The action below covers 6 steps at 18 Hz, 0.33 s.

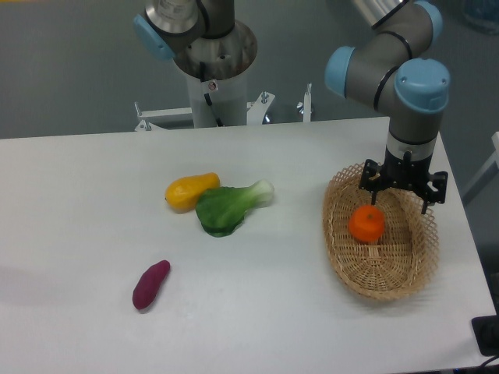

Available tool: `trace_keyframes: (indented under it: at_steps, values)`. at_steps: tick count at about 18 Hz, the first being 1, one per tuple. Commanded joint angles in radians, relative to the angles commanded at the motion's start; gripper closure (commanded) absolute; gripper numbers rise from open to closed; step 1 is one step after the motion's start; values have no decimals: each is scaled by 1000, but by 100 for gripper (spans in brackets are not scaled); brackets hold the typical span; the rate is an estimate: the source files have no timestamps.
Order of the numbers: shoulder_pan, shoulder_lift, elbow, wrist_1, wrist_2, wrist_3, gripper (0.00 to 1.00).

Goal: Place the orange in the basket
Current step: 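Open the gripper to release the orange and lift away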

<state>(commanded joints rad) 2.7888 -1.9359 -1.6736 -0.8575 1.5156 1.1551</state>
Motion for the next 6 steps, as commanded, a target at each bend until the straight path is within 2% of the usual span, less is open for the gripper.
trace_keyframes:
  at_steps: [6]
  values:
    - [-3, 0, 2, 3, -3, -5, 0]
